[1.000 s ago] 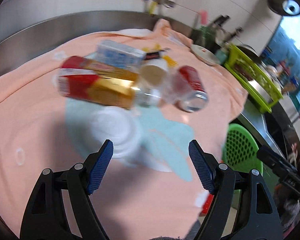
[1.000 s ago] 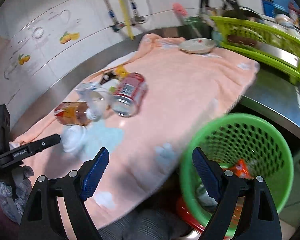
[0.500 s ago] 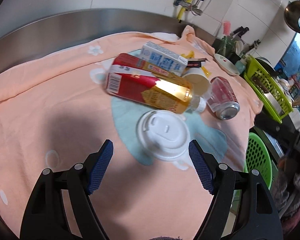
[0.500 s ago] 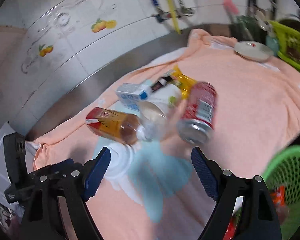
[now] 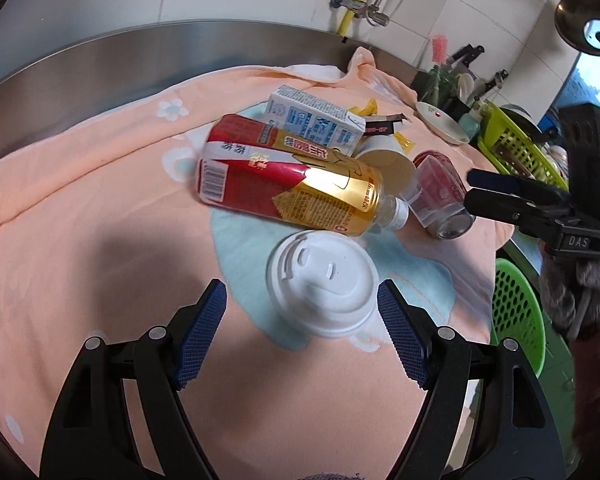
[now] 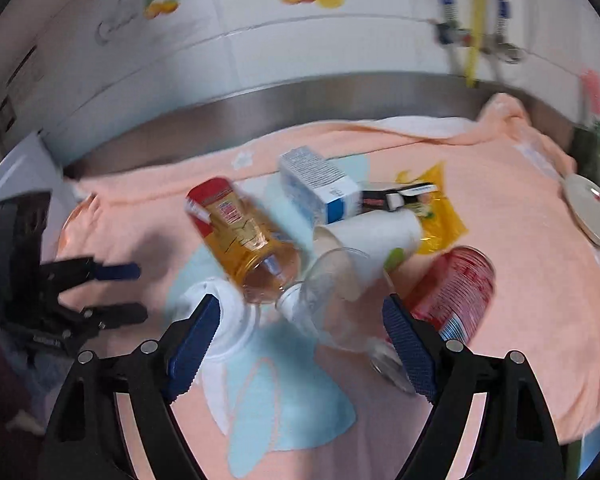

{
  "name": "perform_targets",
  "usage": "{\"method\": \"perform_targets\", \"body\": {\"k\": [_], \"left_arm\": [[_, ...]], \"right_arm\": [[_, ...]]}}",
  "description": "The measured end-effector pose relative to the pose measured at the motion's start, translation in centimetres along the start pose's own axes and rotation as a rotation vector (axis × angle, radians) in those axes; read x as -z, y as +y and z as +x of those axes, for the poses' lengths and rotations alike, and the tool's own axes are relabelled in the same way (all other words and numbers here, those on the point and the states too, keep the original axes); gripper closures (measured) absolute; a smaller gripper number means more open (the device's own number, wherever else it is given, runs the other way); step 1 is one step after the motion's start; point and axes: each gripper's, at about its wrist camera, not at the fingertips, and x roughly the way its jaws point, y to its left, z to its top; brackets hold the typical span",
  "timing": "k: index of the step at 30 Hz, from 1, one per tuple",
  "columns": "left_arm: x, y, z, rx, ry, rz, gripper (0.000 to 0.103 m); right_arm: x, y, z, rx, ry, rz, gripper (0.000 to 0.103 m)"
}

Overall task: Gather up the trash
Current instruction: 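Move the right gripper back to the towel and grasp the clear plastic cup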

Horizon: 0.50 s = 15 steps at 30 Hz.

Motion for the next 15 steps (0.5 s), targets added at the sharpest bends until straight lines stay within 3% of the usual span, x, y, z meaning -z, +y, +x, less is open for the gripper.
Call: {"method": "perform_targets", "body": {"k": [8,15], "left_arm": [[-0.1,-0.5,1.3,0.002,0.029,0.052,0.026],[-0.2,-0.8,1.7,0.012,0.039,0.078,0.026]], "right_arm": [[-1.1,-1.1,2.5,-0.018,0.090,-0.133,0.022],[-1.5,-2.7,4.7,-0.062,0.152,-0.163,0.022]]}}
